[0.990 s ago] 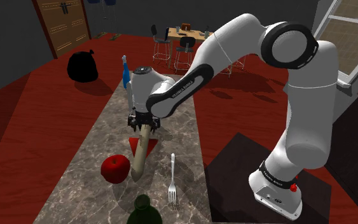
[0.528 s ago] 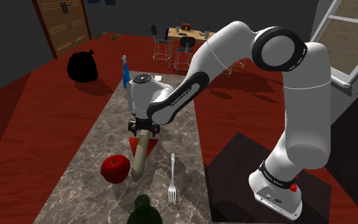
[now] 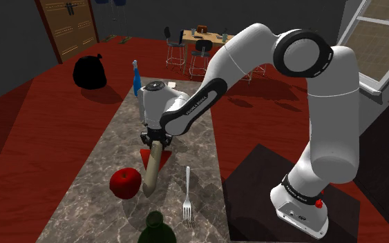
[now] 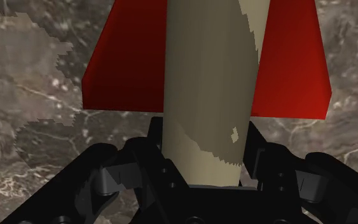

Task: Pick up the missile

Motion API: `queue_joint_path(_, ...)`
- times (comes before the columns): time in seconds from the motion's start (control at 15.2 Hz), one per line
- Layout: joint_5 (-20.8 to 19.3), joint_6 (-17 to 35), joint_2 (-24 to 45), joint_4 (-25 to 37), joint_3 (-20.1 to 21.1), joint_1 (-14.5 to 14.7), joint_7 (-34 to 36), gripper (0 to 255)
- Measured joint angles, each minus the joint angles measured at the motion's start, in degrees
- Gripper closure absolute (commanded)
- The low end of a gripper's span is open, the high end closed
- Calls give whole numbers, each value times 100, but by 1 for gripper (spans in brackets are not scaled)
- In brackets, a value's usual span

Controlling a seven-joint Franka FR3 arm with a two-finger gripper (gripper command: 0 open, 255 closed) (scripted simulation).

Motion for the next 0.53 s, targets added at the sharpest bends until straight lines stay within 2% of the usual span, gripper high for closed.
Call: queue_joint_path(0.53,163,-272,-270,7,108,-76,-124,255)
